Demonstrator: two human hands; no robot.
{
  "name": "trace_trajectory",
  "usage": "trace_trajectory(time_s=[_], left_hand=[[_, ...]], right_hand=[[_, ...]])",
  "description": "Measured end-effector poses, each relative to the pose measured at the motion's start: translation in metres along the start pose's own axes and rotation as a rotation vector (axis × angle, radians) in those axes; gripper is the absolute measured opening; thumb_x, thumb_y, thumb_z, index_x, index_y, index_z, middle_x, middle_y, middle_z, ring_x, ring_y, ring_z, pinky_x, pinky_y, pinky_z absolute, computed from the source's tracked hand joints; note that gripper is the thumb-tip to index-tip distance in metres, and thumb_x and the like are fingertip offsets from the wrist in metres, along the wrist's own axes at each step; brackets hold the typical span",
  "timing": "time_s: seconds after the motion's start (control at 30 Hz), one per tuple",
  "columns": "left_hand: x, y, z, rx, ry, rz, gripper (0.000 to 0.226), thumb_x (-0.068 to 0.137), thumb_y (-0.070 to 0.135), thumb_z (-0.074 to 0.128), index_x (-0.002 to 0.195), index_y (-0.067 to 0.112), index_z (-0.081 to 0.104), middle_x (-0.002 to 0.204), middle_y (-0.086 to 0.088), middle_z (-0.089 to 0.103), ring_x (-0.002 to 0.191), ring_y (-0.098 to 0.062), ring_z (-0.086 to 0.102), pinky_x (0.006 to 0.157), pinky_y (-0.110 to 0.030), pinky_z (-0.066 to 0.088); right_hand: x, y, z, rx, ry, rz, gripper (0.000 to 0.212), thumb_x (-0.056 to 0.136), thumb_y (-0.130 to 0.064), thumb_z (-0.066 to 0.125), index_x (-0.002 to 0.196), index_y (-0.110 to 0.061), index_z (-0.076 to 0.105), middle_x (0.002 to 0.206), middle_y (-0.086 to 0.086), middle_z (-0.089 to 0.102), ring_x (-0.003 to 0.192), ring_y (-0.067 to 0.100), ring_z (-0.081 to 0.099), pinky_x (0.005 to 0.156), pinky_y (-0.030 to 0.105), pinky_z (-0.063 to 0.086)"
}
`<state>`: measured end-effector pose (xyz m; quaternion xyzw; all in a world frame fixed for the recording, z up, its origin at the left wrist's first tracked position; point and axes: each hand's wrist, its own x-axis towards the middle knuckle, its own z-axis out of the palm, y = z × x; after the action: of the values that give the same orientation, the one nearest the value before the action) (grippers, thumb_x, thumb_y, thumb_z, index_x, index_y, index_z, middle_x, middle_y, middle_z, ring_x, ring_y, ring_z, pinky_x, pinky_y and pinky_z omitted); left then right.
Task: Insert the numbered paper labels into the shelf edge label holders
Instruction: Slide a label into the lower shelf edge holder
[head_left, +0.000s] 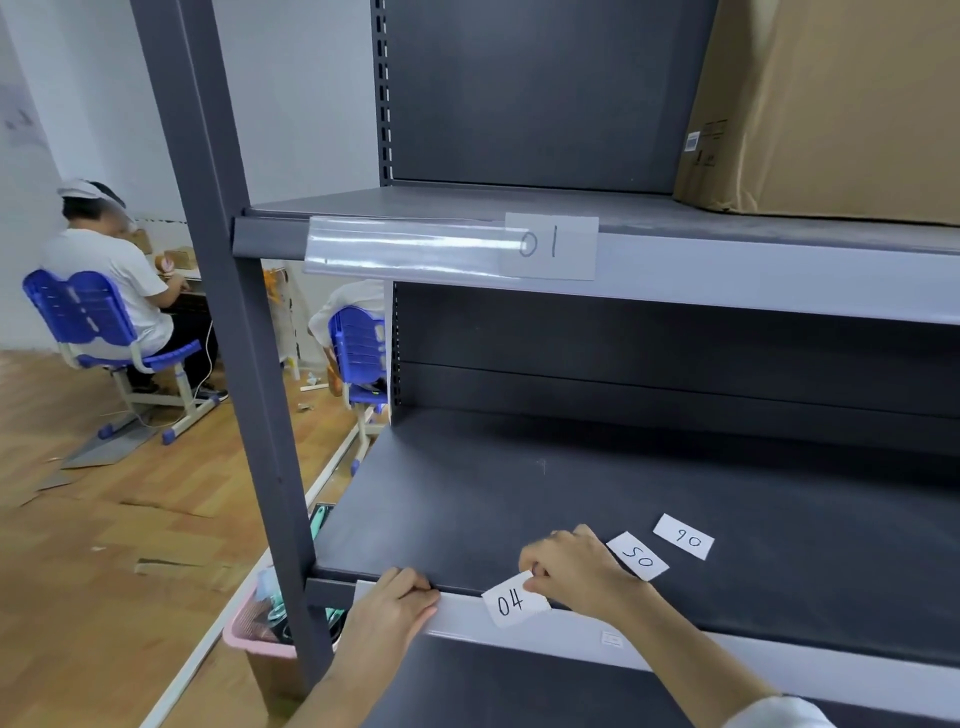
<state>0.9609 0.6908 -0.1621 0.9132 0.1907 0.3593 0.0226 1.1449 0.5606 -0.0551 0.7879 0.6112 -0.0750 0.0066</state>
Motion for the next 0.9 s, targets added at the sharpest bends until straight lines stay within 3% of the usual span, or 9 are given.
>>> trace_trajectory(time_s=[0.13, 0.27, 0.33, 0.43, 0.6, 0.77, 0.83, 0.9], left_hand=[[0.0, -0.003, 0.001, 0.046, 0.002, -0.017, 0.077, 0.098, 0.045, 0.003, 0.064, 0.026, 0.07, 0.084, 0.017, 0.041, 0.073, 0.0, 0.042, 0.065, -0.016, 0.042], [0.0, -0.005, 0.003, 0.039, 0.015, -0.016, 0.072, 0.099, 0.044, 0.01, 0.061, 0.025, 0.068, 0.083, 0.016, 0.042, 0.072, 0.001, 0.043, 0.055, -0.014, 0.042], [0.003, -0.004, 0.001, 0.019, -0.013, -0.021, 0.054, 0.096, 0.041, 0.03, 0.059, 0.027, 0.067, 0.081, 0.016, 0.042, 0.072, 0.001, 0.042, 0.06, -0.015, 0.04], [0.009, -0.001, -0.003, 0.019, -0.046, -0.026, 0.011, 0.067, 0.029, 0.064, 0.057, 0.029, 0.063, 0.07, 0.019, 0.051, 0.071, 0.001, 0.042, 0.06, -0.014, 0.039], [0.008, -0.006, 0.0, -0.009, -0.07, -0.069, 0.008, 0.061, 0.029, 0.066, 0.056, 0.028, 0.061, 0.062, 0.017, 0.053, 0.068, 0.001, 0.043, 0.055, -0.015, 0.037], [0.009, -0.005, -0.002, -0.016, -0.086, -0.084, 0.008, 0.059, 0.029, 0.067, 0.054, 0.027, 0.061, 0.059, 0.017, 0.055, 0.067, -0.001, 0.042, 0.055, -0.016, 0.038], [0.009, -0.003, -0.004, -0.01, -0.098, -0.096, 0.008, 0.06, 0.029, 0.066, 0.054, 0.027, 0.062, 0.057, 0.017, 0.056, 0.067, -0.001, 0.042, 0.054, -0.016, 0.039], [0.009, -0.004, -0.005, -0.022, -0.101, -0.106, 0.014, 0.066, 0.034, 0.06, 0.054, 0.027, 0.062, 0.057, 0.016, 0.056, 0.067, -0.001, 0.042, 0.054, -0.016, 0.039]], right_hand=[[0.006, -0.007, 0.001, -0.104, 0.006, -0.009, 0.026, 0.091, -0.019, 0.049, 0.113, -0.017, 0.061, 0.115, 0.004, 0.066, 0.107, 0.024, 0.057, 0.096, 0.032, 0.032], [0.001, -0.007, -0.001, 0.019, 0.046, 0.036, 0.023, 0.089, -0.017, 0.05, 0.105, -0.015, 0.066, 0.106, 0.004, 0.072, 0.1, 0.023, 0.06, 0.098, 0.03, 0.031], [-0.003, -0.005, 0.003, 0.142, 0.08, 0.071, 0.02, 0.087, -0.017, 0.052, 0.099, -0.014, 0.067, 0.09, 0.002, 0.074, 0.084, 0.019, 0.059, 0.095, 0.029, 0.033], [-0.005, -0.004, 0.011, 0.303, 0.127, 0.121, 0.017, 0.085, -0.018, 0.055, 0.093, -0.013, 0.069, 0.06, -0.012, 0.056, 0.066, 0.01, 0.048, 0.085, 0.025, 0.033], [-0.002, -0.012, 0.014, 0.379, 0.127, 0.115, 0.018, 0.087, -0.021, 0.055, 0.094, -0.013, 0.069, 0.068, -0.009, 0.061, 0.079, 0.016, 0.057, 0.088, 0.026, 0.035], [0.003, -0.025, 0.023, 0.483, 0.139, 0.132, 0.018, 0.086, -0.021, 0.057, 0.094, -0.012, 0.07, 0.058, -0.024, 0.045, 0.076, 0.006, 0.05, 0.088, 0.025, 0.038], [0.004, -0.029, 0.025, 0.47, 0.137, 0.134, 0.019, 0.086, -0.019, 0.054, 0.093, -0.012, 0.07, 0.061, -0.02, 0.051, 0.078, 0.01, 0.052, 0.087, 0.025, 0.037], [0.005, -0.028, 0.025, 0.438, 0.132, 0.135, 0.023, 0.087, -0.017, 0.049, 0.093, -0.011, 0.07, 0.082, -0.006, 0.067, 0.086, 0.021, 0.058, 0.089, 0.027, 0.038]])
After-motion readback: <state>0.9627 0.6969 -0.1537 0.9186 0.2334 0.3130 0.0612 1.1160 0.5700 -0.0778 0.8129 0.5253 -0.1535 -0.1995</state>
